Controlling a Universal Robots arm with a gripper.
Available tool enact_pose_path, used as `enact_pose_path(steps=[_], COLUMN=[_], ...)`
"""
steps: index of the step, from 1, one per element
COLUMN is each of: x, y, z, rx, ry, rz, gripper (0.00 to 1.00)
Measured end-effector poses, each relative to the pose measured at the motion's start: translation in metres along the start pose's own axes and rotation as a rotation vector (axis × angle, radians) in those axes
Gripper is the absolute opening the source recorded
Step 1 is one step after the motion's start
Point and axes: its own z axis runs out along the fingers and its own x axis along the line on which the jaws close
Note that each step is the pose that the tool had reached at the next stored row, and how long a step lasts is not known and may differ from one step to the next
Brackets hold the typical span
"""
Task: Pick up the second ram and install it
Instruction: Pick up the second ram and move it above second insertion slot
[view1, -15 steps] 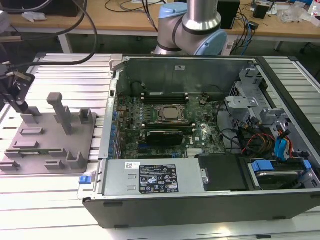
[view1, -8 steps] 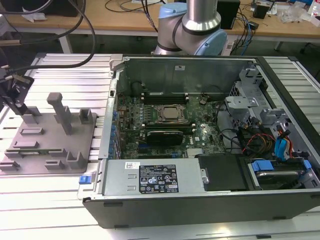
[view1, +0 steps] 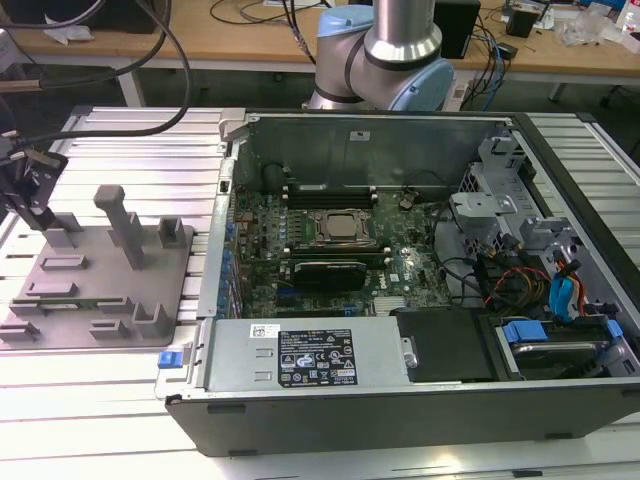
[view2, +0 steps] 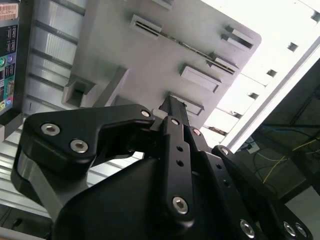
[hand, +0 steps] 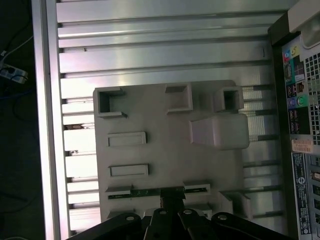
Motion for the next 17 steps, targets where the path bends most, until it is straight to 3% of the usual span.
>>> enact_pose_path(steps=[6, 9, 15, 17], x=[0.0004, 0.0004, 0.0005, 0.0004], y=[0.0, 0.0, 0.0, 0.0], z=[0.0003, 0.0002, 0.0003, 0.0003], rx=[-0.0001, -0.001, -0.0044, -0.0064], ry=[0.0001, 0.0013, 0.0055, 0.0079], rz=[-0.003, -0.033, -0.147, -0.212], gripper=[0.08, 0.08, 0.08, 0.08])
